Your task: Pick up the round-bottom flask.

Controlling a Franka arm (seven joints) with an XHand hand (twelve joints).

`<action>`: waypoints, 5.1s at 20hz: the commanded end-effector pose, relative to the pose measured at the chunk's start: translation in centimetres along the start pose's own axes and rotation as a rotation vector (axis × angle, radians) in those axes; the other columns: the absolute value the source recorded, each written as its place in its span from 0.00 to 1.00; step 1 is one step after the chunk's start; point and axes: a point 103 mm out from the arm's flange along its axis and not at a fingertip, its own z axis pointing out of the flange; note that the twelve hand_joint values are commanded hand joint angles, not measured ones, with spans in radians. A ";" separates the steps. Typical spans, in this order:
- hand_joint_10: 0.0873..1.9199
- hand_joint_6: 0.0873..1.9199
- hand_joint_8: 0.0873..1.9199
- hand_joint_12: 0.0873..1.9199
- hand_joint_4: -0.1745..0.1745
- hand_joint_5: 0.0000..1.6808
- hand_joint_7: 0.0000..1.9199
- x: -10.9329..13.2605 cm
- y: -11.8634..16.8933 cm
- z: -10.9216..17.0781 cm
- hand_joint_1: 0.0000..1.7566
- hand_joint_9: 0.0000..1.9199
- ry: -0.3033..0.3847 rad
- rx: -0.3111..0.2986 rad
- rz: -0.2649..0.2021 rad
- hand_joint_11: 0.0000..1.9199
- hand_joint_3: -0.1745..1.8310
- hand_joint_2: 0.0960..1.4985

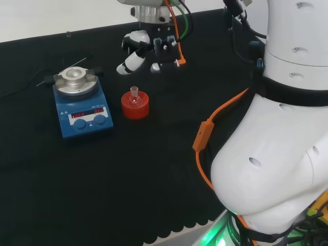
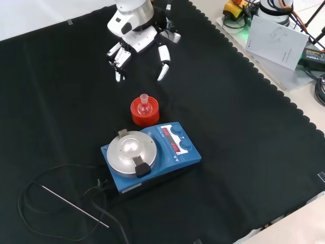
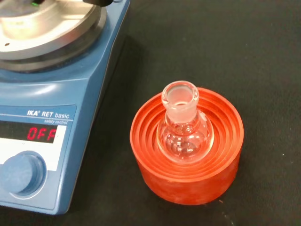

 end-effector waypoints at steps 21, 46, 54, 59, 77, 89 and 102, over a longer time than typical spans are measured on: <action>0.49 0.37 0.50 0.75 0.10 0.13 0.30 -1.2 0.5 4.2 0.47 0.31 -0.010 0.015 0.003 0.17 0.50 0.22; 0.50 0.40 0.52 0.74 0.08 0.15 0.32 -1.6 1.1 7.8 0.42 0.34 -0.017 0.063 -0.042 0.22 0.50 0.22; 0.50 0.41 0.52 0.74 0.09 0.14 0.31 -1.8 1.5 9.1 0.37 0.34 -0.064 0.088 -0.091 0.22 0.50 0.23; 0.50 0.42 0.52 0.74 0.09 0.15 0.30 -2.1 1.8 9.5 0.37 0.33 -0.078 0.104 -0.104 0.22 0.49 0.24; 0.44 0.51 0.49 0.70 0.03 0.20 0.39 -3.5 1.8 10.3 0.44 0.45 -0.123 0.083 -0.091 0.32 0.50 0.23; 0.40 0.56 0.47 0.65 0.00 0.32 0.51 -2.4 2.9 10.5 0.50 0.58 -0.149 0.081 -0.124 0.47 0.52 0.22; 0.35 0.46 0.42 0.60 0.00 0.53 0.63 -2.2 3.2 10.3 0.61 0.68 -0.170 0.077 -0.119 0.57 0.57 0.21</action>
